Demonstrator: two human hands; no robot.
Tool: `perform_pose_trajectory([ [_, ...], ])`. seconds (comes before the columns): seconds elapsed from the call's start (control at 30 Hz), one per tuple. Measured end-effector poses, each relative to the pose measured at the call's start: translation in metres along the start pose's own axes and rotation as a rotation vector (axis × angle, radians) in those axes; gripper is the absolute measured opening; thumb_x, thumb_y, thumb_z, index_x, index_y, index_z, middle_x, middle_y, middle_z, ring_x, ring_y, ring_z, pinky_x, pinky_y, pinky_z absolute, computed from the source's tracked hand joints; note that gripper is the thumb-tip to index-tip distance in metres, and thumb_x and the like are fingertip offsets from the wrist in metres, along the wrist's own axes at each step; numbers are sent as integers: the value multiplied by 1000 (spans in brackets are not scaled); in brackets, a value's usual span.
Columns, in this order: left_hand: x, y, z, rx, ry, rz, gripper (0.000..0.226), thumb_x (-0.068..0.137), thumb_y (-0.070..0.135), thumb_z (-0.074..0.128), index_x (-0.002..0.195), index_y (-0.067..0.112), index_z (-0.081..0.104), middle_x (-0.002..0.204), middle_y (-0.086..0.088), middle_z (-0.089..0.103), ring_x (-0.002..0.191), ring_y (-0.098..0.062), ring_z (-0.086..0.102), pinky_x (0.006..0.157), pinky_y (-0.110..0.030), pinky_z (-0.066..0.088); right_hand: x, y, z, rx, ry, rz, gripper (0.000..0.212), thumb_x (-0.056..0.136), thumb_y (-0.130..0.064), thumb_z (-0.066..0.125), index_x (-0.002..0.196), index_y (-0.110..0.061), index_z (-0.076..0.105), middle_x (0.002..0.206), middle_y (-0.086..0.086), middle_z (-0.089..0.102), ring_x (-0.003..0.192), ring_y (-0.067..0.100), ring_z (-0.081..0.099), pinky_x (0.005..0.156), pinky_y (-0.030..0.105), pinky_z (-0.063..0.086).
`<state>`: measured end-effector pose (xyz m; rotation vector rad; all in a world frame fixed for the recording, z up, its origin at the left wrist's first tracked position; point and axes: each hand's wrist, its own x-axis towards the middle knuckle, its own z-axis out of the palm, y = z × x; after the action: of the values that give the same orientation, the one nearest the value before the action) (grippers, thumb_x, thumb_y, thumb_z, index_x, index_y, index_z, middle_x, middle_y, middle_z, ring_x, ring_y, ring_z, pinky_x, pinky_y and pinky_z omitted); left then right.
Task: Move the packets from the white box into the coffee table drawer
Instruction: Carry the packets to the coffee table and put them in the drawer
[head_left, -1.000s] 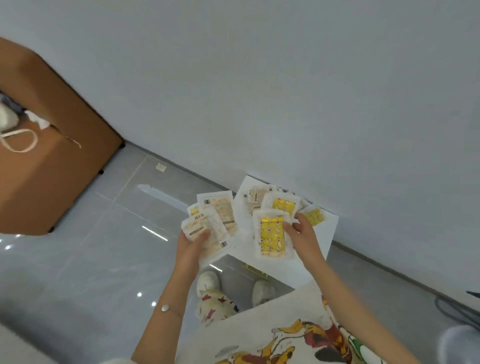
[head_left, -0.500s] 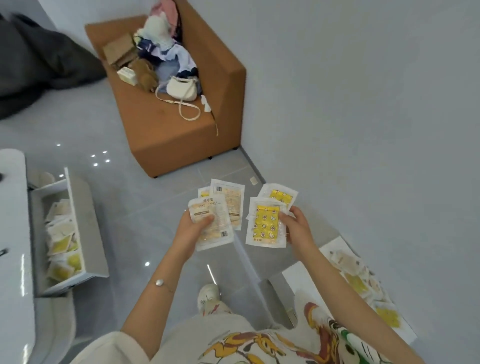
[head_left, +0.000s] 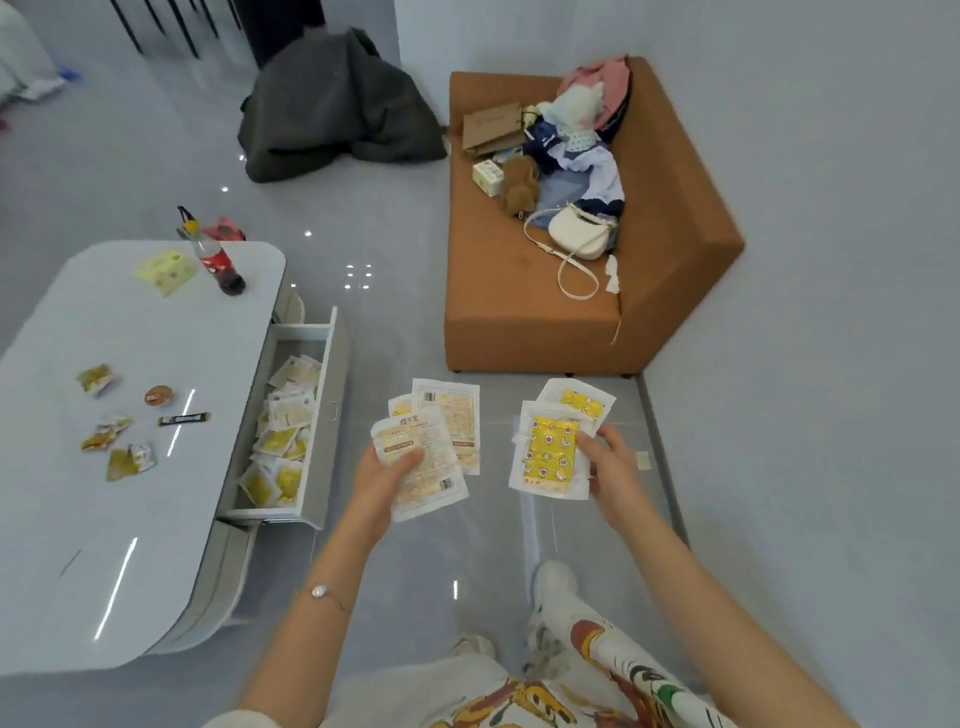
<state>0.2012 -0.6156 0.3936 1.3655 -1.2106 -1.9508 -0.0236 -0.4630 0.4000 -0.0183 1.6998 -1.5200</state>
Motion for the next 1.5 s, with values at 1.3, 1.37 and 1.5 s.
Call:
perform_pose_trajectory([
  [1.3, 231, 63, -117, -717, 872, -56, 40, 88, 3, 62, 127, 11, 55, 119, -12, 67, 105, -33, 66, 93, -56, 50, 307, -123, 434, -667, -831, 204, 22, 96, -13, 54, 117, -21, 54, 102, 4, 68, 85, 23, 68, 67, 37, 55],
  [1.37, 245, 63, -135, -707, 856, -83, 38, 88, 3, 62, 125, 12, 56, 118, -12, 67, 104, -33, 66, 92, -57, 50, 316, -121, 461, -678, -832, 199, 22, 96, -13, 54, 117, -19, 55, 100, 3, 69, 83, 21, 69, 61, 32, 55],
  [1.5, 270, 54, -165, -715, 869, -163, 34, 88, 4, 63, 120, 15, 58, 115, -12, 69, 101, -33, 68, 91, -57, 51, 335, -102, 504, -719, -804, 259, 27, 96, -12, 53, 123, -14, 54, 101, 5, 69, 83, 21, 68, 54, 27, 54],
])
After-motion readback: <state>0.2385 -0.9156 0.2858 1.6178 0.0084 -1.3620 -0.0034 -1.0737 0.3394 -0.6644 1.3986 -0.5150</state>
